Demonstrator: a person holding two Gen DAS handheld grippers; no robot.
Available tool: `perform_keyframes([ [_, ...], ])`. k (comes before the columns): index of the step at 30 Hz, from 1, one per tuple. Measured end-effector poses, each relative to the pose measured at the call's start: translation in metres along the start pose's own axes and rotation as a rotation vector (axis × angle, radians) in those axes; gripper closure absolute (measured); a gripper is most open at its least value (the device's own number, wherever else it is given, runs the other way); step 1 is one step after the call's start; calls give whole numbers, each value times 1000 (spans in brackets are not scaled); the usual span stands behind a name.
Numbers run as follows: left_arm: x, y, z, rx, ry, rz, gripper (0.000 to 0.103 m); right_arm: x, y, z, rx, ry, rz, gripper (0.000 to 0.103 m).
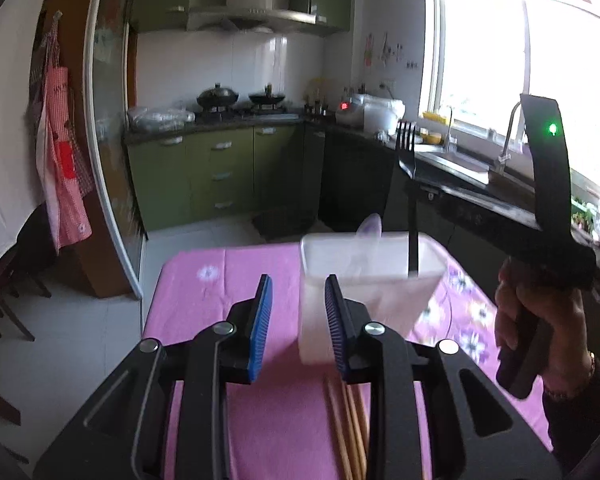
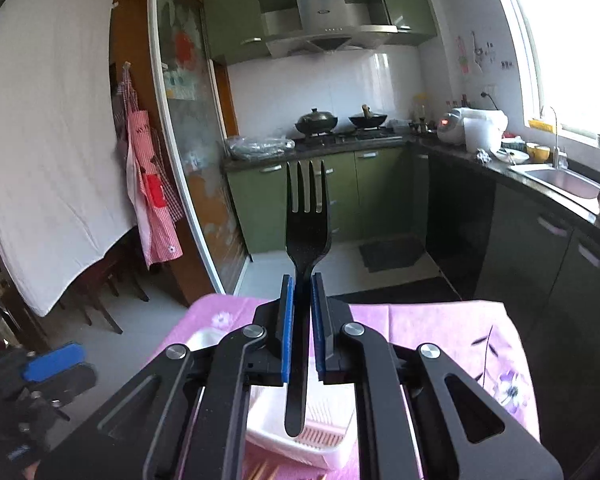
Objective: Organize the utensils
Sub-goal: 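Lower the black fork into the white holder and open the right tool, then grasp a wooden chopstick with the left tool while the right tool reaches another chopstick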
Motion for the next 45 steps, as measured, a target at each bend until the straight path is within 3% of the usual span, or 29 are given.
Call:
perform_keyframes([
  [4,27,-6,0,22,21,101,77,23,-1,2,9,22,36,92],
  [5,35,-9,0,23,26,128,77,26,-1,3,11,30,47,83],
  [7,45,-14,-2,25,21,170,77,29,7,5,15,45,49,80],
  [13,87,-38,-14,71,32,371,77,35,70,3,20,51,48,78],
  [16,114,-56,-17,90,34,510,77,57,96,-5,15,35,134,78],
  [19,138,-69,-26,115,37,621,86,90,110,-16,4,15,231,78],
  [22,151,-78,-32,123,29,675,86,123,118,-29,-8,-21,318,78],
  [30,158,-95,-41,84,1,737,87,173,117,-48,-3,-61,424,78],
  [35,164,-102,-40,53,-17,767,90,181,109,-46,4,-41,466,78],
  [41,163,-107,-47,13,-69,756,96,203,88,-39,8,11,570,78],
  [45,161,-107,-49,22,-48,746,97,221,70,-35,-8,3,664,78],
])
Point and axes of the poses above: each gripper's, at about its wrist camera, not at the fingertips, and y roughly against the way its jaws point, z to its left, x to its underside, the point moved 10 cm from there along -y, roughly the way its jaws point, and after that the axes turned 3 degrees about -x, right-handed, at the moved point
